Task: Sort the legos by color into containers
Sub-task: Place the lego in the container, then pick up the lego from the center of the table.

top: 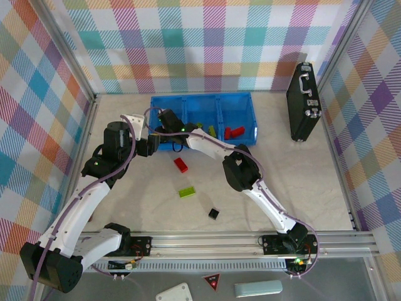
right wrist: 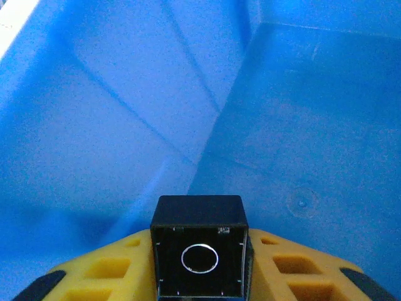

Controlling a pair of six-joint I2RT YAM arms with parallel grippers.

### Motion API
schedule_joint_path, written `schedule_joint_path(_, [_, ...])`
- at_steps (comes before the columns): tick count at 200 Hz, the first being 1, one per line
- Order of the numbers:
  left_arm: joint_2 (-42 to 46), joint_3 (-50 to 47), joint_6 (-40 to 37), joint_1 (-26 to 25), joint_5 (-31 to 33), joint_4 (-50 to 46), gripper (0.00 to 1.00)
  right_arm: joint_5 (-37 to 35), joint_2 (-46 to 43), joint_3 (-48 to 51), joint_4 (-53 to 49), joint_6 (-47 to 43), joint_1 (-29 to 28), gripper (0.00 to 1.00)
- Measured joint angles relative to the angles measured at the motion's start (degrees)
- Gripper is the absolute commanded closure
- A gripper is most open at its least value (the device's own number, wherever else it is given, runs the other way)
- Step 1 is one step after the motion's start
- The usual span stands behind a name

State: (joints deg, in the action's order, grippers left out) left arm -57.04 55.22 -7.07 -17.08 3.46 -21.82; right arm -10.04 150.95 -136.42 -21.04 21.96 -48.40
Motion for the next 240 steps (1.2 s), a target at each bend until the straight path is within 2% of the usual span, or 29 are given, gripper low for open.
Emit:
schedule_joint_path(67, [0.0, 0.0, 0.0, 0.0, -0.9, 0.0, 0.21, 0.3, -0.3, -0.2, -0.9, -0.7, 0.0, 0.56])
schedule_joint_path(162, [0.0, 0.0, 0.0, 0.0, -1.0, 1.0, 0.20, 1.5, -8.7, 0.0, -10.5, -1.9, -0.4, 0.61])
schedule_joint_path(188, [0.0, 0.0, 0.0, 0.0, -0.8, 1.0, 0.20, 1.7, -12.9, 3.6, -13.4, -1.7, -0.8, 0.61])
schedule_joint_path(240, [0.1, 0.0, 0.0, 0.0, 0.5, 1.2, 0.20, 2.0, -22.1, 16.9, -17.1, -0.9, -1.3, 0.61])
